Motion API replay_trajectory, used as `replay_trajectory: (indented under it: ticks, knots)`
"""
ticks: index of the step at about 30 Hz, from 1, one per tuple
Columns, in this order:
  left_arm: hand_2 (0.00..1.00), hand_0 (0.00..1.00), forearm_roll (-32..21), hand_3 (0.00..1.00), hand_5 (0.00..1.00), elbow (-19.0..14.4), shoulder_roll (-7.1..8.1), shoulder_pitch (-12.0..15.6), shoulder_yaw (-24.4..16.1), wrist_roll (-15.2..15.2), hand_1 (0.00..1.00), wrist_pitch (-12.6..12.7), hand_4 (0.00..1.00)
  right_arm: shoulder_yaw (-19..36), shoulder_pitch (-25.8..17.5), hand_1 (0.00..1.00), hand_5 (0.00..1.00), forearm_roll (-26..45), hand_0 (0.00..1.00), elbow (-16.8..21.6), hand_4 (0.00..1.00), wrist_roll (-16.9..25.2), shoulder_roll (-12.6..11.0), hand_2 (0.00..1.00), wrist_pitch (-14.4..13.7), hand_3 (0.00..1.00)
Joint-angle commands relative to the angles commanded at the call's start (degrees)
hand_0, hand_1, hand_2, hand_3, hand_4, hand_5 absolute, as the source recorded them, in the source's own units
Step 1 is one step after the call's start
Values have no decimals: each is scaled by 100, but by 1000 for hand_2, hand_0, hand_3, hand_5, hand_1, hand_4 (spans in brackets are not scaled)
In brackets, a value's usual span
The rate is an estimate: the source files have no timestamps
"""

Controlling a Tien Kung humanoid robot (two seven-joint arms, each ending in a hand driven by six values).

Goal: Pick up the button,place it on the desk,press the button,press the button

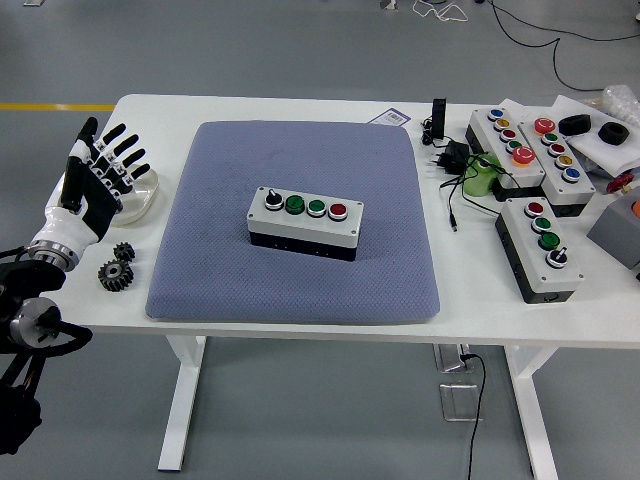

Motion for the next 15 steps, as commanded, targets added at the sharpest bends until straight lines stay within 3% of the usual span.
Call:
replay_trajectory:
  ticks: [15]
  knots:
    - [866,827,240,866,998,-127,-77,147,-175,-18,858,-128,798,-64,-14,536,245,52,634,10,226,7,19,560,2,635]
